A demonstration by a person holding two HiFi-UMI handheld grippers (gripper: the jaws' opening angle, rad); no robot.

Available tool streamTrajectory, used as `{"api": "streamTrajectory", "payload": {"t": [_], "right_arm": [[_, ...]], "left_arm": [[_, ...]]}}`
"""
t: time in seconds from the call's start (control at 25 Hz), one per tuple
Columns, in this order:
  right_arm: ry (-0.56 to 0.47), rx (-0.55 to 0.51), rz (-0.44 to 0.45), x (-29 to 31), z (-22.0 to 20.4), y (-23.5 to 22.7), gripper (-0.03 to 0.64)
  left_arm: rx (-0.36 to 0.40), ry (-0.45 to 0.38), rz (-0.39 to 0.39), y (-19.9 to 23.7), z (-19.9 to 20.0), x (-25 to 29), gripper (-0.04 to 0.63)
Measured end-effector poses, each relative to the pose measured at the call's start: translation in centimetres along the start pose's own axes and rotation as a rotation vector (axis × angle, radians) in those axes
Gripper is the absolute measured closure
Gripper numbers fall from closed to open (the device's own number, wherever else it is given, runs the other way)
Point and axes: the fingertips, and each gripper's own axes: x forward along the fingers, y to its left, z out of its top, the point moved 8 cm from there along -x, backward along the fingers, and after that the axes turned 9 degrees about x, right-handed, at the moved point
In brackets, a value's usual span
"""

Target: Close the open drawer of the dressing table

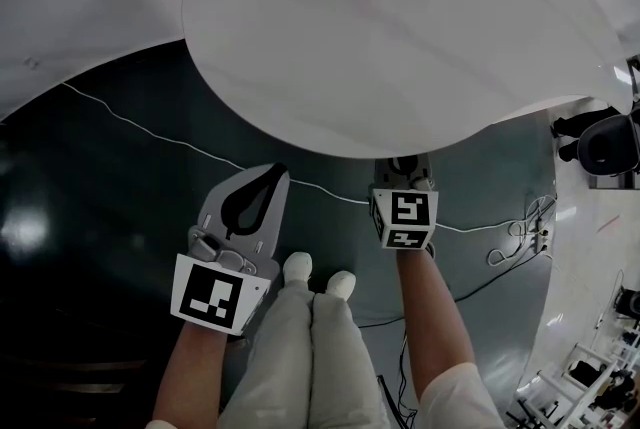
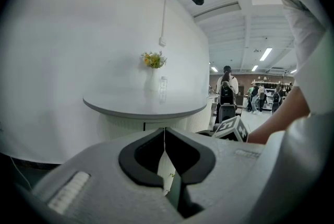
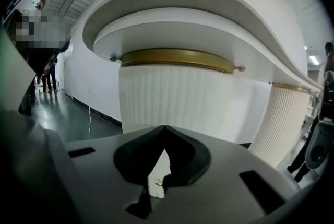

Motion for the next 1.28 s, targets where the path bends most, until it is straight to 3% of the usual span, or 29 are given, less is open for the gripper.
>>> {"api": "streamTrajectory", "payload": {"t": [0.28, 0.72, 1.08, 1.28], "right_arm": [[0.048, 0.008, 0.041, -3.2, 1.3, 0.2, 0.621], [0.107, 0.024, 0.069, -9.1, 5.9, 1.2, 0.621], [0.111, 0.053, 0.059, -13.4, 10.0, 2.0, 0.621], [0.113, 0.038, 0.054, -15.7, 12.8, 2.5, 0.621]], "left_arm": [[0.08, 0.001, -0.017, -1.4, 2.0, -0.1, 0.578], [0.091, 0.013, -0.01, -2.7, 6.9, -1.9, 0.578], [0.045, -0.017, -0.027, -2.7, 11.0, -3.1, 0.578], [0.108, -0.047, -0.038, -3.0, 13.1, -3.9, 0.578]]}}
